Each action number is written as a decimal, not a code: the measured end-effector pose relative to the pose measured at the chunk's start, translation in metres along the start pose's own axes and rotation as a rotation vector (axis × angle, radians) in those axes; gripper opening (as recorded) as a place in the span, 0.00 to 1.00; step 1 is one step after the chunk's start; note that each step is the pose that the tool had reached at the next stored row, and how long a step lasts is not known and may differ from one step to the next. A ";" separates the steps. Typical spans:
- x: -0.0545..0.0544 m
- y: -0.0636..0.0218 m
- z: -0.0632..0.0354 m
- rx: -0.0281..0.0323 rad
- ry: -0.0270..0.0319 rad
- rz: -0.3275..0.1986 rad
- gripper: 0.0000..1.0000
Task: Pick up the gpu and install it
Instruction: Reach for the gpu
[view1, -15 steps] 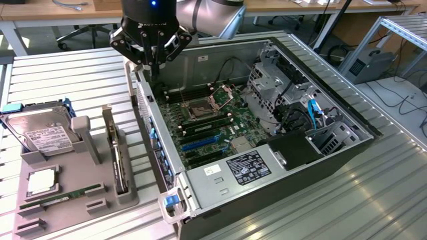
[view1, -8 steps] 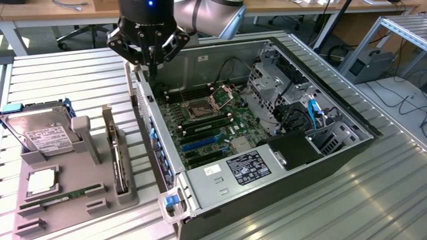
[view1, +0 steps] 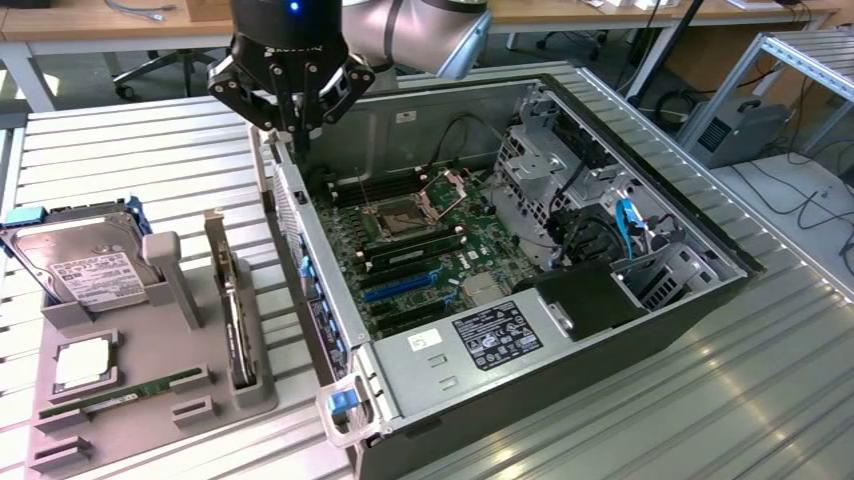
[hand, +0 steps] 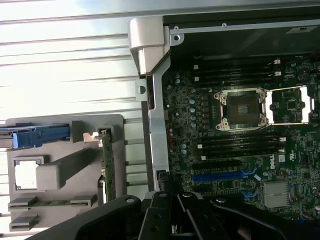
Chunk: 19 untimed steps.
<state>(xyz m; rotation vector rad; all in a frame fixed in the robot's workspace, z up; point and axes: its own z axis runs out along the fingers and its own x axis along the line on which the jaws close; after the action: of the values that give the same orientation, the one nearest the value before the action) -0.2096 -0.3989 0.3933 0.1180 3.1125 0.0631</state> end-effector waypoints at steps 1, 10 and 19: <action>0.000 0.0000 0.0000 0.0000 0.0000 0.000 0.11; 0.006 -0.0004 -0.0001 0.0003 0.0000 0.000 0.11; 0.010 -0.0008 -0.0003 0.0005 -0.0001 0.000 0.11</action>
<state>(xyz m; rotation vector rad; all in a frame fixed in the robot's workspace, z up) -0.2198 -0.3989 0.3933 0.1179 3.1125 0.0624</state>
